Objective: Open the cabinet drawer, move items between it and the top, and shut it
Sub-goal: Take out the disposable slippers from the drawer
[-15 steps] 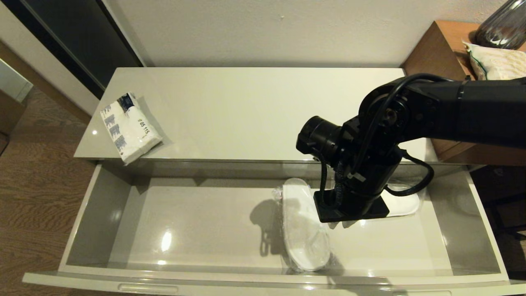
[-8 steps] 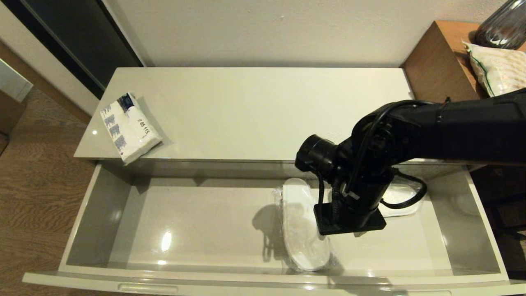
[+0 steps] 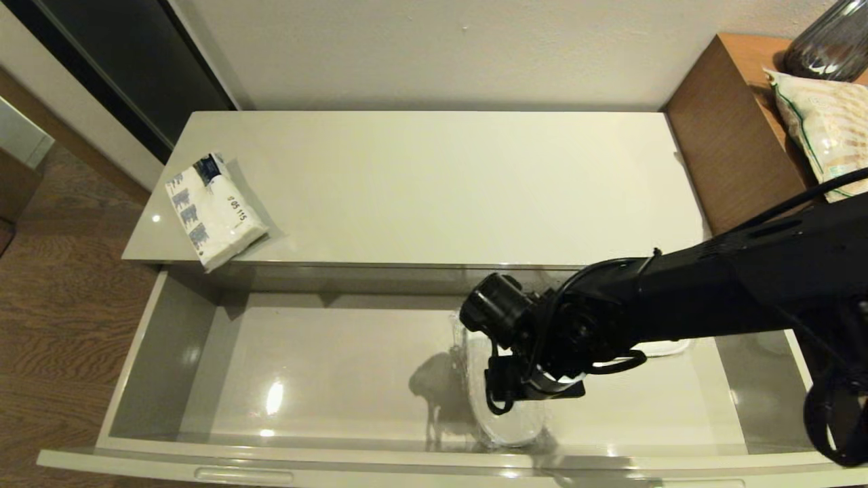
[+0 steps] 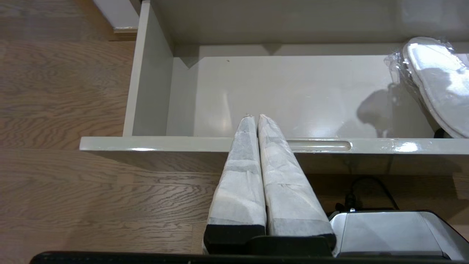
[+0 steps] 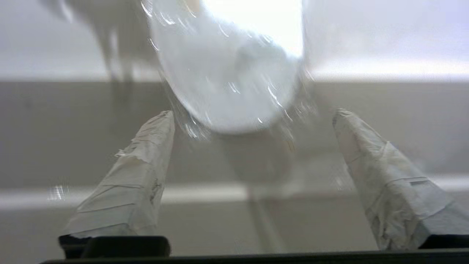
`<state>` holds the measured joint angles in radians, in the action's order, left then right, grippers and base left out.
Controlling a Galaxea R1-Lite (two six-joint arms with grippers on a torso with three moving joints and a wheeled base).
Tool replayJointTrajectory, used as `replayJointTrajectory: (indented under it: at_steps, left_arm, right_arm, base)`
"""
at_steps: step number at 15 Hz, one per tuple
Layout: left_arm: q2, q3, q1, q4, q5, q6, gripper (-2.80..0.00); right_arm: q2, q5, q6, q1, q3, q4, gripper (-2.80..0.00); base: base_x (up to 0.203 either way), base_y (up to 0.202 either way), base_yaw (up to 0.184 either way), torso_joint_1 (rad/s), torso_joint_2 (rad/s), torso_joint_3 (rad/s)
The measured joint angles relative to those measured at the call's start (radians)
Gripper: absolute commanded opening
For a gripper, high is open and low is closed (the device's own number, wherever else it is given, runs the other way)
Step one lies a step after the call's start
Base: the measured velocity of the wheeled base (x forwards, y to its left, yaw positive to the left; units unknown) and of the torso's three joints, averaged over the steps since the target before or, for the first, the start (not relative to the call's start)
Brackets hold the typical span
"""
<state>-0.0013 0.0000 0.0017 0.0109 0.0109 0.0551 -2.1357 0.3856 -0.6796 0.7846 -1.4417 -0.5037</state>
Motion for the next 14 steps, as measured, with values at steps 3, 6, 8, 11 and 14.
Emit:
replayJointTrajectory:
  at_steps: [3,6,8,11,14]
  left_arm:
    - [0.0,0.0,0.0,0.0,0.0,0.0,-2.8]
    - [0.0,0.0,0.0,0.0,0.0,0.0,-2.8]
    - [0.0,0.0,0.0,0.0,0.0,0.0,-2.8]
    - [0.0,0.0,0.0,0.0,0.0,0.0,-2.8]
    - [0.0,0.0,0.0,0.0,0.0,0.0,-2.8]
  right_arm:
    - [-0.062,0.042,0.0,0.031,0.007,0.097,0.0]
    - [-0.137,0.054,0.0,0.039,0.038,0.212,0.0]
    - [-0.184,0.085,0.005,0.026,0.077,0.298,0.0]
    - [-0.261,0.115,0.039,0.004,0.11,0.428,0.0]
    - [-0.312,0.149,0.111,-0.023,0.106,0.53,0.0]
  base:
    - [0.0,0.0,0.0,0.0,0.0,0.0]
    - [0.0,0.0,0.0,0.0,0.0,0.0]
    - [0.0,0.0,0.0,0.0,0.0,0.0]
    - [0.0,0.0,0.0,0.0,0.0,0.0]
    - [0.0,0.0,0.0,0.0,0.0,0.0]
